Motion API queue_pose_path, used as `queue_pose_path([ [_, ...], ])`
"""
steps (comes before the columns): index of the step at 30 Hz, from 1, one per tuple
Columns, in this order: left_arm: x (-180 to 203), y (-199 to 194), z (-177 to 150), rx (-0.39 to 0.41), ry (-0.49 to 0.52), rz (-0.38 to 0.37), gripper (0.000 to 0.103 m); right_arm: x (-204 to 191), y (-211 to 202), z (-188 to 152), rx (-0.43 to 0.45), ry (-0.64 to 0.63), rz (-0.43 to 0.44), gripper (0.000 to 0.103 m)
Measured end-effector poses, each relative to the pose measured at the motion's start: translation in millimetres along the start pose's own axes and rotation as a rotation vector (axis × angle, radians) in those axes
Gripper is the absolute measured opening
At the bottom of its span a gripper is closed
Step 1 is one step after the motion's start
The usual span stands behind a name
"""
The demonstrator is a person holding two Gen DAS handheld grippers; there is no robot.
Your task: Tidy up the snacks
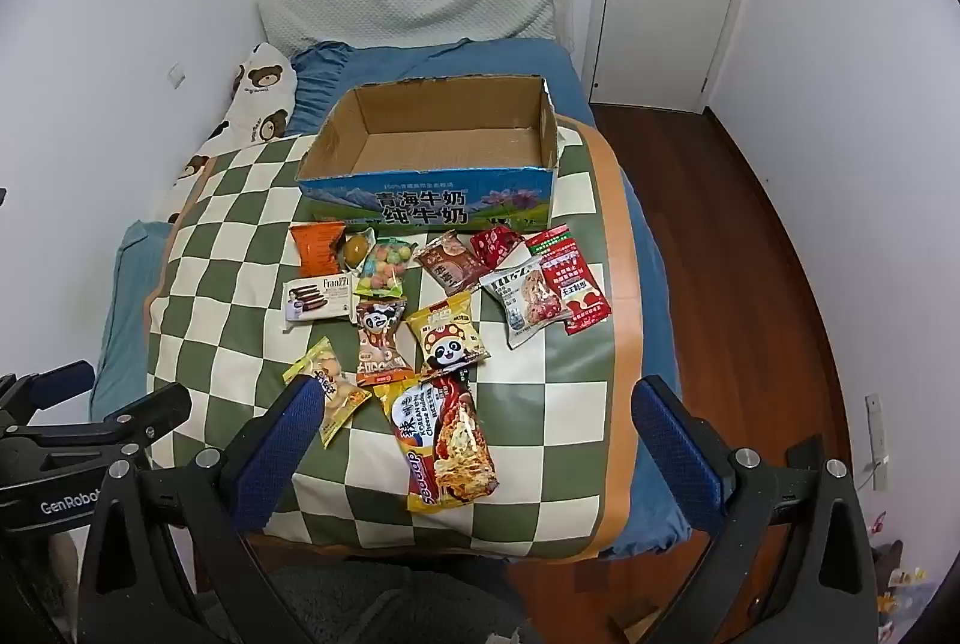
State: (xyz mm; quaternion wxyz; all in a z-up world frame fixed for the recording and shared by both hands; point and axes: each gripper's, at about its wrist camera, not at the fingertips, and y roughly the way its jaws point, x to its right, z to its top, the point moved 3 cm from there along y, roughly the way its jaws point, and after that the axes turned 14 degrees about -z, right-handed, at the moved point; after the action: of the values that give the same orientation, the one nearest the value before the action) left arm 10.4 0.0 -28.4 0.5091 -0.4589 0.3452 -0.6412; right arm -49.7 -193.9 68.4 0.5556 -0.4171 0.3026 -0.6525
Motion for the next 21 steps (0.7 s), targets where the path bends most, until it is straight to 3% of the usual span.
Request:
queue_pose_path([
  [21, 0.1, -6.3, 4.4, 0.02, 0.005, 0.011, 0.103, 1.0, 0.2, -1.1, -0.01, -0.002, -0.005, 0.103],
])
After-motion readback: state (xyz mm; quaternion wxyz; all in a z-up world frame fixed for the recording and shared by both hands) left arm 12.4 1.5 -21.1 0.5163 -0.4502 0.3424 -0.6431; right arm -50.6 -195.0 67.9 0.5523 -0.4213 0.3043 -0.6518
